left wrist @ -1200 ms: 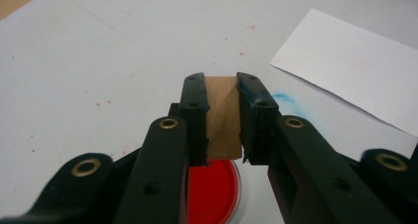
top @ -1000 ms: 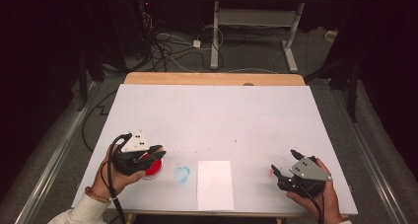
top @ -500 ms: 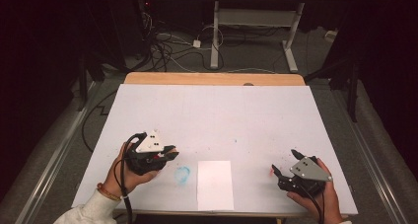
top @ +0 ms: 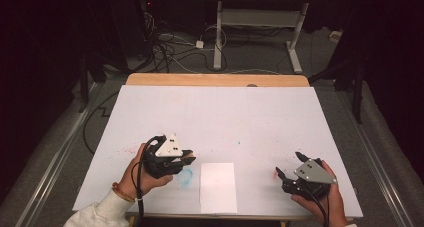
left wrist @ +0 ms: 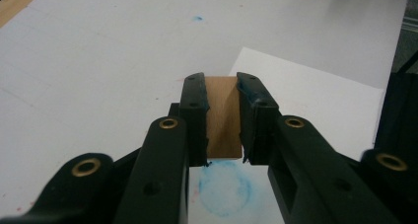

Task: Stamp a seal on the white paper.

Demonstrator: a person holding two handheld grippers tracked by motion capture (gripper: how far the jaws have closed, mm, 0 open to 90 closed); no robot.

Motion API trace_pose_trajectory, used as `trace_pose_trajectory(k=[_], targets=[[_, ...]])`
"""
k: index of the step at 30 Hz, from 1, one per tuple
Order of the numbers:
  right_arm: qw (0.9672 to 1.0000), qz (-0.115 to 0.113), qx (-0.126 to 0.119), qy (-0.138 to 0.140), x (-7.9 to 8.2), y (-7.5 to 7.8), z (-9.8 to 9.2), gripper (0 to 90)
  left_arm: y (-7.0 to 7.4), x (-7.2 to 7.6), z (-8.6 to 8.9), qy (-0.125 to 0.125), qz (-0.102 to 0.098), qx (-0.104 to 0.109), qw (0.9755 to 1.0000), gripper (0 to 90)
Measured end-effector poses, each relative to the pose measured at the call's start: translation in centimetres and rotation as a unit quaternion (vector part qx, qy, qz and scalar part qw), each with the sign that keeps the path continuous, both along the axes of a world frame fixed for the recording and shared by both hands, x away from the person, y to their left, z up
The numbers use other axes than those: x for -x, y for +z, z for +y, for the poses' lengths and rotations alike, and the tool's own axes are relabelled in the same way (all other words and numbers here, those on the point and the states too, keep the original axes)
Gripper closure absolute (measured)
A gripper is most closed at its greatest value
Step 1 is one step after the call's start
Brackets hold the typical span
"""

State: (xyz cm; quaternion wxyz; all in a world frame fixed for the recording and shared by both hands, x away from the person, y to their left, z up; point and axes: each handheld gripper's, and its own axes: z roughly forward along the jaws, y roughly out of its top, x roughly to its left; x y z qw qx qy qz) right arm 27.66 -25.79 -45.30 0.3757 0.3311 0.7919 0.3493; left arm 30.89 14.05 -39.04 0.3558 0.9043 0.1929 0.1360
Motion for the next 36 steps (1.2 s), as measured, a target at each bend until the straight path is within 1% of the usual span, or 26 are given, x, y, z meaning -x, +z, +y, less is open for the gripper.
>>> trace_pose_trajectory(k=[7, 11, 19, 22, 31, 36], targets=[[1.0000, 0.001, 0.000, -0.002, 0.0, 0.0, -0.1, 24.4, -0.2, 0.0, -1.6, -0.024, 0.002, -0.012, 0.9996, 73.7], [1.0000, 0.000, -0.001, 0.000, 0.0, 0.0, -0.1, 24.3, -0.4, 0.1, -2.2, -0.031, 0.004, -0.014, 0.9994, 73.7], [1.0000, 0.001, 0.000, 0.000, 0.0, 0.0, 0.0, 24.4, -1.0, 0.1, -3.7, -0.055, 0.009, -0.022, 0.9982, 73.7], [1.0000, 0.001, 0.001, 0.001, 0.0, 0.0, 0.0, 24.4, -1.4, 0.0, -4.2, -0.061, 0.009, -0.026, 0.9978, 73.7], [1.0000, 0.002, 0.002, 0.001, 0.0, -0.1, 0.0, 24.4, -2.3, -0.2, -5.2, -0.071, 0.019, -0.029, 0.9969, 73.7], [1.0000, 0.002, 0.001, 0.001, 0.1, 0.0, 0.0, 24.4, -2.7, -0.2, -5.7, -0.078, 0.020, -0.035, 0.9962, 73.7]])
